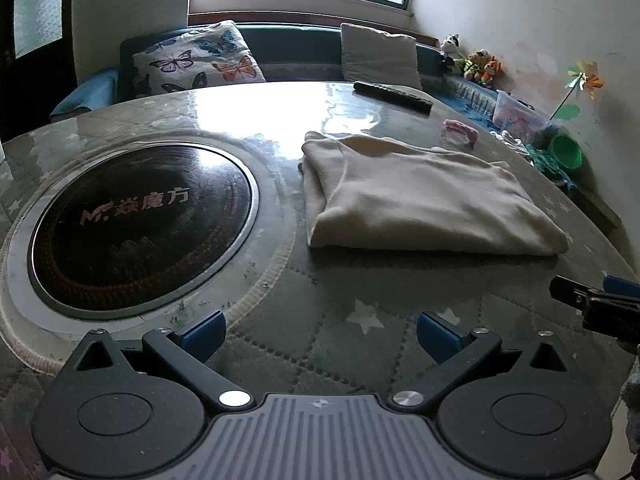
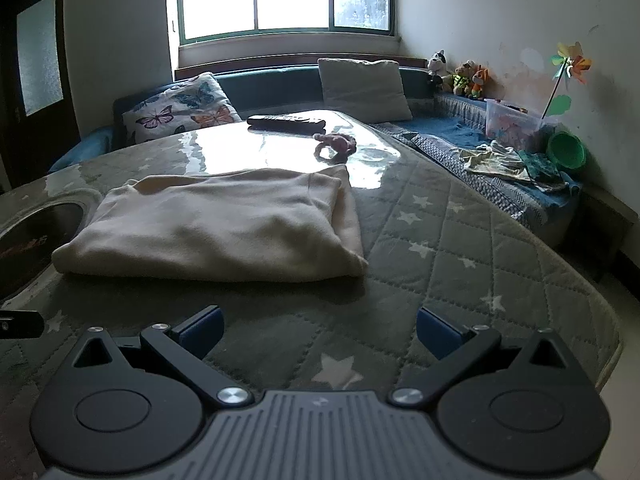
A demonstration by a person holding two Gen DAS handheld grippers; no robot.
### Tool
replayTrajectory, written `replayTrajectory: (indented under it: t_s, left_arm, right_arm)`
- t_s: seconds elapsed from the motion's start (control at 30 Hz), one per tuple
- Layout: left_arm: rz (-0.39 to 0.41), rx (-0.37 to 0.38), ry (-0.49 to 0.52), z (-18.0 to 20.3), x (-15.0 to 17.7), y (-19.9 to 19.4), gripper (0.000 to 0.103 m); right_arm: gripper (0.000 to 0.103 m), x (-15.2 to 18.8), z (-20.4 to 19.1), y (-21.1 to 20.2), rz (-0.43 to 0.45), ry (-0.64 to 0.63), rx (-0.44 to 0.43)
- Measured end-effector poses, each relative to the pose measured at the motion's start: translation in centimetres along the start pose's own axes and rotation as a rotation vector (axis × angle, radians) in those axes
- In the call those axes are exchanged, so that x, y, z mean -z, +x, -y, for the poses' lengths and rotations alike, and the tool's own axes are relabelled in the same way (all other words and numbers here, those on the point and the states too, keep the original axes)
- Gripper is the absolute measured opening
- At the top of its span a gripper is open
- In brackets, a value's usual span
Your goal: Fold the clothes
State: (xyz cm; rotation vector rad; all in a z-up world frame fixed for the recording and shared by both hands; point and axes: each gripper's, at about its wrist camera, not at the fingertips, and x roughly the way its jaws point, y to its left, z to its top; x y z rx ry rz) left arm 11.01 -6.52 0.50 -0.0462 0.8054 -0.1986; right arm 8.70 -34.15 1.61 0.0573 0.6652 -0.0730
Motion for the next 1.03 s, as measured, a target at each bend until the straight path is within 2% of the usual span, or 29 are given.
replayTrajectory:
  t_s: [1.03]
  left_arm:
    - [0.003, 0.034, 0.078, 2.0, 1.5, -0.8, 0.103]
  right_arm:
    - [0.103, 1.1, -1.2, -1.1, -0.009, -0.001, -0.031]
